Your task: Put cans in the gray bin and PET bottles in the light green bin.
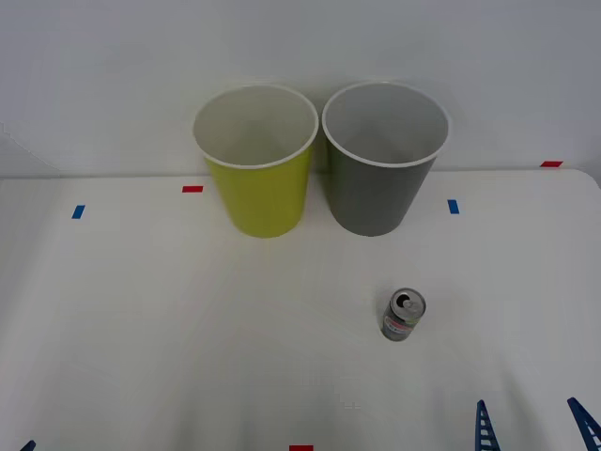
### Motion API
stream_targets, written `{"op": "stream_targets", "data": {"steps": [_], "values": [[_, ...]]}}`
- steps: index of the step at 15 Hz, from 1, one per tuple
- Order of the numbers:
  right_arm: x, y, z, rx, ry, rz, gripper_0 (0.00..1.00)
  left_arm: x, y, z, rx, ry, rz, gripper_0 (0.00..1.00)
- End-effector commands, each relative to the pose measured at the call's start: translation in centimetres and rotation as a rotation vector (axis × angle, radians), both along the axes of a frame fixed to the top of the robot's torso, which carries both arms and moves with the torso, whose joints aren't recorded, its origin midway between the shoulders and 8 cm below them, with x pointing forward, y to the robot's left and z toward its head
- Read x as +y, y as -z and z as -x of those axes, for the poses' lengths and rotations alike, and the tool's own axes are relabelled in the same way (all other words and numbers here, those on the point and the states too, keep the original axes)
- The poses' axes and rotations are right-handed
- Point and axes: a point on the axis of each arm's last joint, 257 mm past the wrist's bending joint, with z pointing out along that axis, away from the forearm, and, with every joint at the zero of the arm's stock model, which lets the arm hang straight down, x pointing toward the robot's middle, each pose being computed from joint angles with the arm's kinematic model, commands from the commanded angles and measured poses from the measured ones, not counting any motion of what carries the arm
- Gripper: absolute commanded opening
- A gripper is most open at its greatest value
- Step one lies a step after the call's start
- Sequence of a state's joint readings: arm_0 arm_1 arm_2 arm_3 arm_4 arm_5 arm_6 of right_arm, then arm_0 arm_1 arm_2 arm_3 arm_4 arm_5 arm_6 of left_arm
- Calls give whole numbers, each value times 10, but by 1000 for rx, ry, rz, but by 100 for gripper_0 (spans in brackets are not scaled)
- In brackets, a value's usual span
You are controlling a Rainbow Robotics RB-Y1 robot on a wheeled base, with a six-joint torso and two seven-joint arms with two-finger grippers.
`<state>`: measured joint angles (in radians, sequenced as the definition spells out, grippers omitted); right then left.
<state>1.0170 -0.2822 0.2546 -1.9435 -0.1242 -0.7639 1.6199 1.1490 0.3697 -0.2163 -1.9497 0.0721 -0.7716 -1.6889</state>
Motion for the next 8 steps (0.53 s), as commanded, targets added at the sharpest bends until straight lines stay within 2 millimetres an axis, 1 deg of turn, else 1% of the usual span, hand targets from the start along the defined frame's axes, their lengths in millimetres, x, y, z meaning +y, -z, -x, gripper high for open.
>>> {"op": "stream_targets", "data": {"steps": [1, 8], "values": [[0, 0, 0, 0, 0, 0, 97, 0, 0, 0, 0, 0, 0, 100], [0, 0, 0, 0, 0, 0, 97, 0, 0, 0, 0, 0, 0, 100]]}}
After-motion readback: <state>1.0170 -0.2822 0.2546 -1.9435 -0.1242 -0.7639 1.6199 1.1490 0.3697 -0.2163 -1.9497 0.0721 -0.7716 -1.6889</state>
